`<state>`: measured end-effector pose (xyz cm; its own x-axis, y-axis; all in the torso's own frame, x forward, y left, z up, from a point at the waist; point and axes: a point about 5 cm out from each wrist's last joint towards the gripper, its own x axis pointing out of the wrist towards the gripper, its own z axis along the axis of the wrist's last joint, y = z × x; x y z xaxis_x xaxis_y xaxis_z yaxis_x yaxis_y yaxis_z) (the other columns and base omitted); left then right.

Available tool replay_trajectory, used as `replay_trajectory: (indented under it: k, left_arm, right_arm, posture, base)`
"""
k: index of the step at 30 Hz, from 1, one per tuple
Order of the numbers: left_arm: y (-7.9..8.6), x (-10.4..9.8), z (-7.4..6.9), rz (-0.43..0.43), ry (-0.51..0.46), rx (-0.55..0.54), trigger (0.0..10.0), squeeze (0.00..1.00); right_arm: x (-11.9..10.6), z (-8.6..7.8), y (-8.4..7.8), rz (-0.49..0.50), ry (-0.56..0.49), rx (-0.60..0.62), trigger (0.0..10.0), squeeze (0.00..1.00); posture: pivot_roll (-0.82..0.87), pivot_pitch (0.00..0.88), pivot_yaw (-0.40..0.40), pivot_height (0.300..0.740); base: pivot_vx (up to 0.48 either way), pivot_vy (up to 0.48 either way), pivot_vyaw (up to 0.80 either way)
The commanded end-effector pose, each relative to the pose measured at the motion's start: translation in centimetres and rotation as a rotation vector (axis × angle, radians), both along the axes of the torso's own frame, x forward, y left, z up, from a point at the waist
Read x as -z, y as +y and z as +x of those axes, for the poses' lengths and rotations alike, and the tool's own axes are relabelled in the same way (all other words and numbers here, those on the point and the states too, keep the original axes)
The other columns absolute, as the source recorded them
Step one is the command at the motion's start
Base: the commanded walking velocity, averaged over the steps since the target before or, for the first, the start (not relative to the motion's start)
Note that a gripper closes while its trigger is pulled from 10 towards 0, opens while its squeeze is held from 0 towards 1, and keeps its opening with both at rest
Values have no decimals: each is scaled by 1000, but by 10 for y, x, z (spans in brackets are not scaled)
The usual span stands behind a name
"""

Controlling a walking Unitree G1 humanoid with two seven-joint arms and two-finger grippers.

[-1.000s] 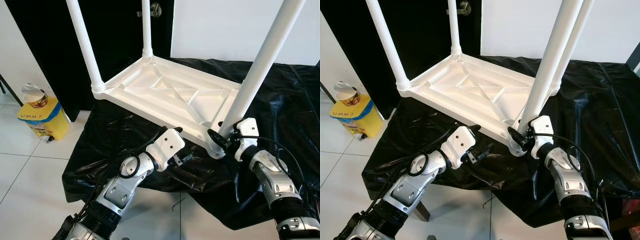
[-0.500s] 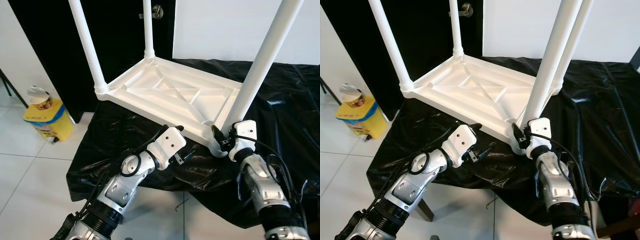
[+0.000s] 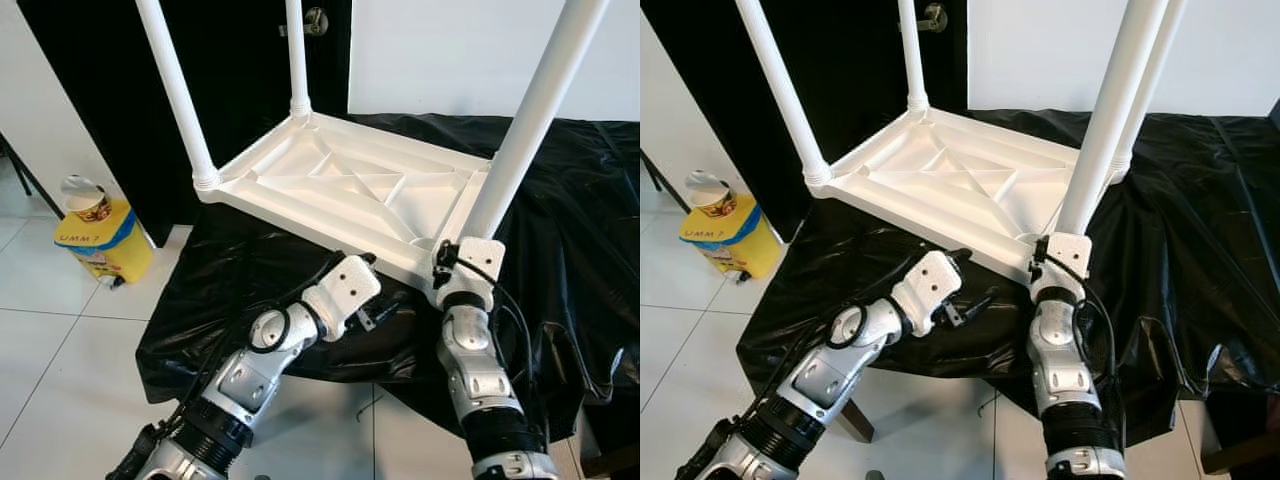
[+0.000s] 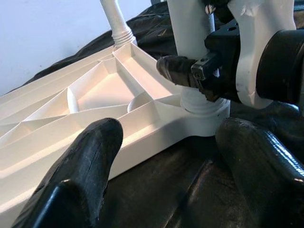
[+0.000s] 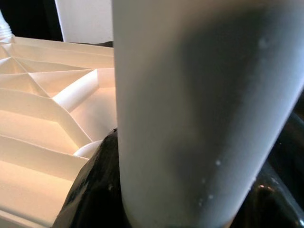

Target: Building children table

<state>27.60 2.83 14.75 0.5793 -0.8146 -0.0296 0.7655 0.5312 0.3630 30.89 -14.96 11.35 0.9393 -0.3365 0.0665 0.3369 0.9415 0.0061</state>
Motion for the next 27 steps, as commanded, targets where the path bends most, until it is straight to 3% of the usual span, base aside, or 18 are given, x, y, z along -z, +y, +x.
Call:
replay_trajectory:
  k: [1, 8, 9, 19, 20, 21, 22, 24, 27]
  left_arm:
    - [-2, 1, -1, 25, 17, 80, 10000, 0]
    - [-6, 2, -1, 22, 13, 85, 10000, 0]
    - [-8, 2, -1, 19, 10, 86, 10000, 0]
    - [-1, 0, 5, 39, -22, 64, 10000, 0]
    - [-1, 0, 8, 41, -28, 61, 10000, 0]
    - [-1, 0, 8, 41, -28, 61, 10000, 0]
    - [0, -2, 10, 42, -32, 57, 10000, 0]
    - [4, -5, 18, 63, -56, 55, 10000, 0]
    - [8, -7, 24, 81, -71, 53, 10000, 0]
  right_arm:
    - [13, -3, 2, 3, 71, 9, 10000, 0]
    - [8, -2, 3, -29, 43, -17, 10000, 0]
    - [8, -2, 1, -39, 42, -18, 10000, 1000]
    - [8, -14, -8, -155, 1, -64, 10000, 1000]
    - [9, -19, -10, -170, -6, -98, 10000, 824]
    - [9, -19, -10, -170, -6, -98, 10000, 824]
    - [9, -25, -12, -185, -12, -121, 10000, 0]
    - [12, -42, -15, -229, -25, -188, 10000, 0]
    - [16, -53, -18, -251, -22, -230, 10000, 0]
  posture:
    - [-50, 17, 5, 740]
    - [-46, 0, 0, 740]
    - [-44, 0, 0, 740]
    - [-52, 0, 13, 740]
    - [-57, 0, 16, 740]
    - [-57, 0, 16, 740]
    - [-60, 0, 19, 740]
    - [-70, 0, 23, 740]
    - [-87, 9, 32, 740]
  base:
    - [0, 0, 0]
    - [0, 0, 0]
    - [0, 0, 0]
    - [0, 0, 0]
    - [0, 0, 0]
    - [0, 0, 0]
    - [0, 0, 0]
    - [0, 0, 0]
    - [0, 0, 0]
